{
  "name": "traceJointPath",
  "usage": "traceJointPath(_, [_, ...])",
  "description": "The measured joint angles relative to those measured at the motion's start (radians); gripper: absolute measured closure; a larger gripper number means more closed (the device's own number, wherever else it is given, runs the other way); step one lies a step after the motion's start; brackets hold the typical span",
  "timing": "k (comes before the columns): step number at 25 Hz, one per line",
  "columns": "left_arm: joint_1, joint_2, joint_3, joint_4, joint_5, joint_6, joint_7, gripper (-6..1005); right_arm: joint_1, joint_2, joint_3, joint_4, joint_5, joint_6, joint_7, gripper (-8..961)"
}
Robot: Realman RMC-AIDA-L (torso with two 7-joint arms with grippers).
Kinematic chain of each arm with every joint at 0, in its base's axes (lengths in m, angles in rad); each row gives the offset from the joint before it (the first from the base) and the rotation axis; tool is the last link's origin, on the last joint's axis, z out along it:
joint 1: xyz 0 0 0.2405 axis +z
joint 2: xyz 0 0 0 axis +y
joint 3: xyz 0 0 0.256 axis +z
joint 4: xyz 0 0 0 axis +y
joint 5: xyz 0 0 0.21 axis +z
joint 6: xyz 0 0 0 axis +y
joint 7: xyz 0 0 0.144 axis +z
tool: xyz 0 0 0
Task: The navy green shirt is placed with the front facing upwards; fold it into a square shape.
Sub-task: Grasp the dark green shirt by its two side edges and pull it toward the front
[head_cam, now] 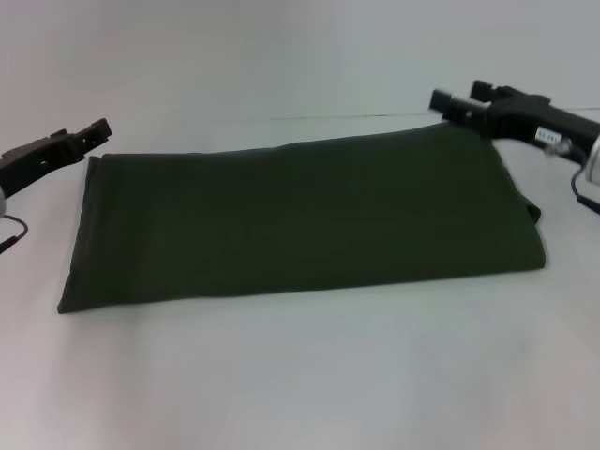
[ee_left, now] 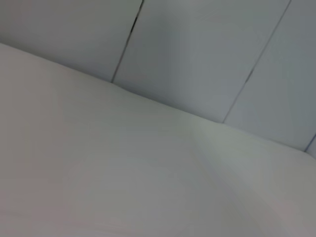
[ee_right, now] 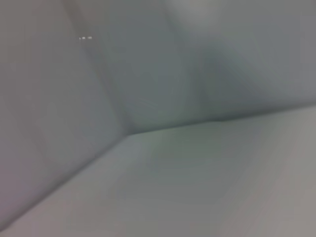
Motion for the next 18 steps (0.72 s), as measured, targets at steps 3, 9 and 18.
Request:
traceJointPath(3, [0.025, 0.002, 0.0, 0.035, 0.011, 0.052, 0.001, 292, -0.07, 0.0, -0.053, -0.07, -0.002, -0.265, -0.104, 72])
traceJointPath(9, [0.061, 0.012, -0.001, 0.092, 0.092, 0.151, -0.061, 290, -0.197, 0.004, -0.208, -0.204, -0.002, -0.558, -0.157, 71])
traceJointPath(18, [0.068, 0.027, -0.002, 0.26, 0.474, 0.401, -0.372, 293, -0.255, 0.006, -0.403, -0.277, -0.042, -0.601, -0.119, 77])
